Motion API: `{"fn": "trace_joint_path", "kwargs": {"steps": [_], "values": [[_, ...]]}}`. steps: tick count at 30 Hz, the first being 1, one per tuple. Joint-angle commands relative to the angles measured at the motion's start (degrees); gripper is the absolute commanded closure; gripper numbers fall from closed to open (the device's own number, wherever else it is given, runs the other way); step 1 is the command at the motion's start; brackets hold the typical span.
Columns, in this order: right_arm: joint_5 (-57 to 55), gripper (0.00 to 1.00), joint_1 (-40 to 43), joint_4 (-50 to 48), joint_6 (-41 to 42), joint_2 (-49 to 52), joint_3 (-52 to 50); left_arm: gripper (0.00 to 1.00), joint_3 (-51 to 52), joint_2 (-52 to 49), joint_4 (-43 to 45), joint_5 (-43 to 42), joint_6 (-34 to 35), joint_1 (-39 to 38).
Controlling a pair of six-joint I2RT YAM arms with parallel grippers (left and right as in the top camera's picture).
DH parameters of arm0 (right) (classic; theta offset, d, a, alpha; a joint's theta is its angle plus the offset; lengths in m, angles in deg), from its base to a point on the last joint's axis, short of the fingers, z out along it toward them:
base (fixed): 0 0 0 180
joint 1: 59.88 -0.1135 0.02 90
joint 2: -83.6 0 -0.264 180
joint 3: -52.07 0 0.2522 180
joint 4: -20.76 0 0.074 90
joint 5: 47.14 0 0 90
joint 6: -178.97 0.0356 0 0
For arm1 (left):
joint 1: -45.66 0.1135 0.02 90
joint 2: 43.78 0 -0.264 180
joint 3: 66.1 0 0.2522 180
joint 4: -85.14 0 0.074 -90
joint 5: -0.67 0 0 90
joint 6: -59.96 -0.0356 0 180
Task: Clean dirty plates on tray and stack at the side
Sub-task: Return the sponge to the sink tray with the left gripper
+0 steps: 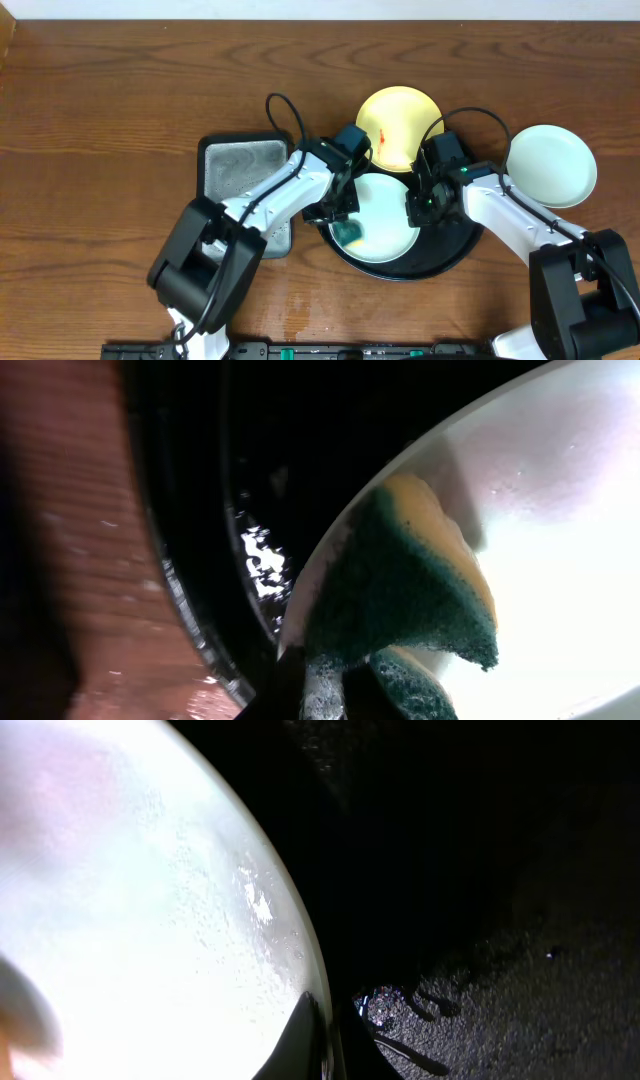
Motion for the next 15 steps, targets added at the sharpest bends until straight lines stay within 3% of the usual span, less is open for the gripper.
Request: {"fn": "trace_joint_path", "kwargs": {"steps": [1,10,15], "values": [[-4.1,0.99,0.0,0.5,-0.2,1.0,-0.8,0.93,1.7,4.7,-2.1,13.9,-1.8,1.7],[-4.1,0.99,0.0,0.7,-0.2,1.0,-0.8,0.93,1.7,23.0,-5.4,13.8,-4.2,3.1],[-4.1,0.99,0.0,0.7,-0.2,1.0,-0.8,0.93,1.9,28.8,-11.8,16.1,-7.0,9.3]]}}
